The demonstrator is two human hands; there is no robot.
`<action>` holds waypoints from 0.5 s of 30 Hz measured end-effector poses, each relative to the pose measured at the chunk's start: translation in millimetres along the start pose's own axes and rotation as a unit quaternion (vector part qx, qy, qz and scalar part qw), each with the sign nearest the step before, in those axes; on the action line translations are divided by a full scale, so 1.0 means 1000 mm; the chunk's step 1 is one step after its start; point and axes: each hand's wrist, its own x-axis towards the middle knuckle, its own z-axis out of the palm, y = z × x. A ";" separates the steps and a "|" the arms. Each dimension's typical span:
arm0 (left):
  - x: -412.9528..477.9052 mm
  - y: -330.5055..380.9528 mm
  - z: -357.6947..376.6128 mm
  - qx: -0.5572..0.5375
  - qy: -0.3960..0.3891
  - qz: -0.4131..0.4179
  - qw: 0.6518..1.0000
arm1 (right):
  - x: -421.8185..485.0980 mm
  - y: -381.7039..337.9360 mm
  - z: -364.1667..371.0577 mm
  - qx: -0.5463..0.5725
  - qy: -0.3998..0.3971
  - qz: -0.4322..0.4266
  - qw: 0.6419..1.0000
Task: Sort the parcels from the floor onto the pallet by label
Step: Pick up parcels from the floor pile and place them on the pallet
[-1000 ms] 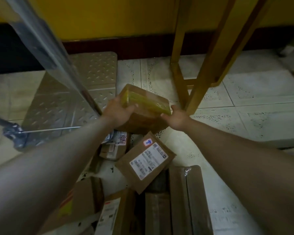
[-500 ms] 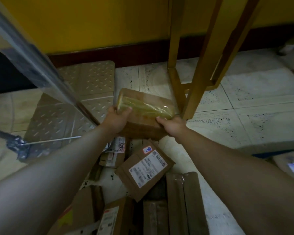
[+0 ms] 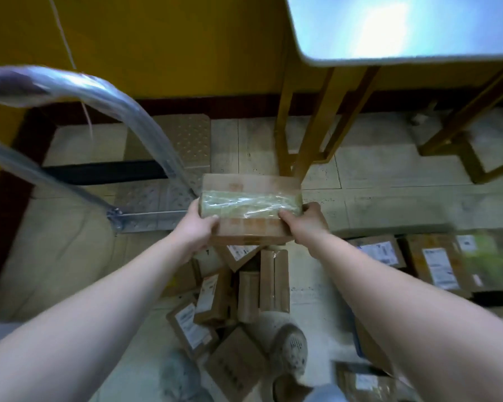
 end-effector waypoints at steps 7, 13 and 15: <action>-0.166 0.028 -0.065 -0.049 0.016 0.025 0.998 | -0.176 -0.040 -0.065 0.017 -0.006 -0.080 0.997; -0.281 0.051 -0.125 -0.146 -0.002 0.040 0.989 | -0.317 -0.048 -0.094 0.082 0.054 -0.056 0.994; -0.318 0.057 -0.140 -0.156 -0.018 0.063 0.986 | -0.356 -0.053 -0.105 0.085 0.075 -0.067 0.991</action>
